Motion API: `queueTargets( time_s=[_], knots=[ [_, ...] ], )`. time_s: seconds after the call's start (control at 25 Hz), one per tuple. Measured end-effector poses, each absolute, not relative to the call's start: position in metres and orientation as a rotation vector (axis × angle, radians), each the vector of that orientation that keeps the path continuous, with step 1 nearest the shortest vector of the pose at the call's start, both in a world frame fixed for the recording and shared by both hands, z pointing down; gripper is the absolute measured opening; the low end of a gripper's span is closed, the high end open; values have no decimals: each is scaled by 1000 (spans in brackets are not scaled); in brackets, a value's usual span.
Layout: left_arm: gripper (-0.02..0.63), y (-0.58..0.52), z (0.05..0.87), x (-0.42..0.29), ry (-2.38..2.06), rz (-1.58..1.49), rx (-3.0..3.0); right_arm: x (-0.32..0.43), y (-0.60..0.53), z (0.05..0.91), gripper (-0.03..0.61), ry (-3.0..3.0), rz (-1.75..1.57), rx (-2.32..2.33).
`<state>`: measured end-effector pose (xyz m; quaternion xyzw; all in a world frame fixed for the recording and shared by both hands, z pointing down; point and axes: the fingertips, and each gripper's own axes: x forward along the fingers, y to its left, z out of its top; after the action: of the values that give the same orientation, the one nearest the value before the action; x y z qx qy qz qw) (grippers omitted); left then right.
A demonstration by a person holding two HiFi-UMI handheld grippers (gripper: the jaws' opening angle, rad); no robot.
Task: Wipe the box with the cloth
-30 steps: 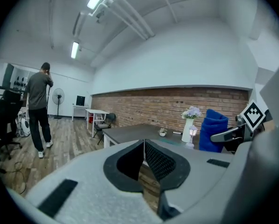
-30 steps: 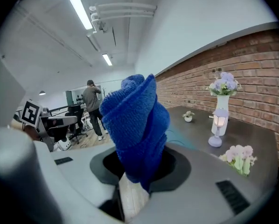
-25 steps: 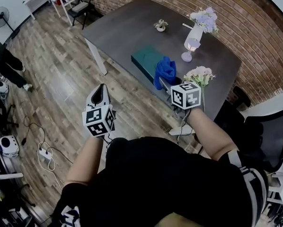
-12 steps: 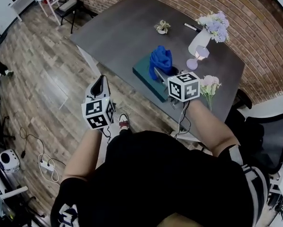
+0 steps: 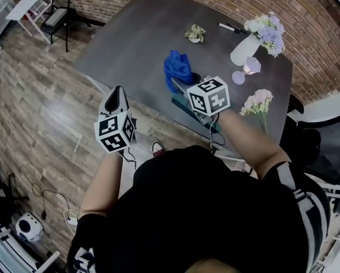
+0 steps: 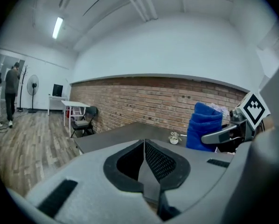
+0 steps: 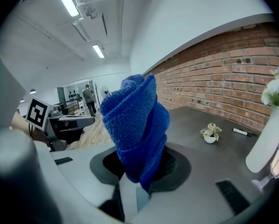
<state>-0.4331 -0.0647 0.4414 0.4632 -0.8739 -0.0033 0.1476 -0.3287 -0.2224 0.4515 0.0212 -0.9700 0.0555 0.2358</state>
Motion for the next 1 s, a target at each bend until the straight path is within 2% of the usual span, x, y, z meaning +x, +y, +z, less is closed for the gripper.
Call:
queueTargets(
  time_s=[0.32, 1.0],
  knots=[
    [17, -96, 457, -446, -2442, 10, 1413, -351, -203, 490, 112, -2559, 75, -41],
    [17, -71, 472, -466, -2464, 36, 1285, -373, -192, 540, 112, -2434, 93, -181]
  ],
)
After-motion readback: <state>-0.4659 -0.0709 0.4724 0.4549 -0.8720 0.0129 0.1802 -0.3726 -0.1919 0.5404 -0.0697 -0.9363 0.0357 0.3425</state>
